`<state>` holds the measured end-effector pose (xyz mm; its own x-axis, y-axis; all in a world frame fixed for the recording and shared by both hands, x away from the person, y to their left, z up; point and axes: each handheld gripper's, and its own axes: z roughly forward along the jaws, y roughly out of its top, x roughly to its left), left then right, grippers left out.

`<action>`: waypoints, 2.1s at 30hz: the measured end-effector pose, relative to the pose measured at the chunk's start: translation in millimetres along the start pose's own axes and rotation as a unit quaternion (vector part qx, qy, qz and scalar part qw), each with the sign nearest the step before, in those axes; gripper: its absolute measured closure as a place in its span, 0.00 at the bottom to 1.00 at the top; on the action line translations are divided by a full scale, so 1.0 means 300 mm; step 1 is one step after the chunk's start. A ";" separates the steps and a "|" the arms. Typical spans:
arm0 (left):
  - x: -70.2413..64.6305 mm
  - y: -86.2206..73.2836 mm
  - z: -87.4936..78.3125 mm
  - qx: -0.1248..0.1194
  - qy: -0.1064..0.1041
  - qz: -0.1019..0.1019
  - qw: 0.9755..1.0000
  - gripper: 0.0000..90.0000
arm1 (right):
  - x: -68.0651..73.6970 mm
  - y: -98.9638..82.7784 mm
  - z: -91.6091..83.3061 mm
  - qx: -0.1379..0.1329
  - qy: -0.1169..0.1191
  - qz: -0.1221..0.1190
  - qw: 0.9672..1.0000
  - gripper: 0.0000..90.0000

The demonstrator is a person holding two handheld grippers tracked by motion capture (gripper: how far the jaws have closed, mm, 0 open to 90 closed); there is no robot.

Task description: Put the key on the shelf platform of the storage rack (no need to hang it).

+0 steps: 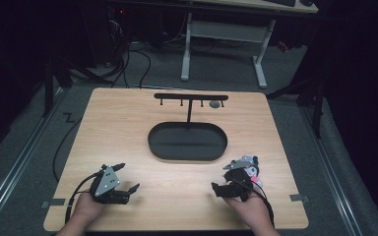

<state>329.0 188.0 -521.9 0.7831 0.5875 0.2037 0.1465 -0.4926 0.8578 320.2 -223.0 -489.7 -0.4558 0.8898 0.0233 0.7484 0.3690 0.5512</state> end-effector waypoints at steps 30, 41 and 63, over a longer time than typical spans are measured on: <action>-0.004 0.000 0.000 0.002 -0.001 0.003 1.000 0.17 | 0.049 0.103 0.017 0.153 0.007 -0.043 0.987 0.17; -0.006 0.000 0.001 0.002 0.000 0.004 1.000 0.17 | 0.052 0.132 0.019 0.184 0.013 -0.038 0.982 0.00; -0.005 0.001 0.002 0.004 0.000 0.004 1.000 0.17 | -0.086 0.142 -0.120 0.175 -0.022 -0.021 0.984 0.00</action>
<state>328.2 186.6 -522.4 0.7843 0.5838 0.2100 0.1451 -0.5018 0.8527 346.6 -240.0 -436.7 -0.4747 0.8795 -0.0341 0.8528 0.4692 0.2293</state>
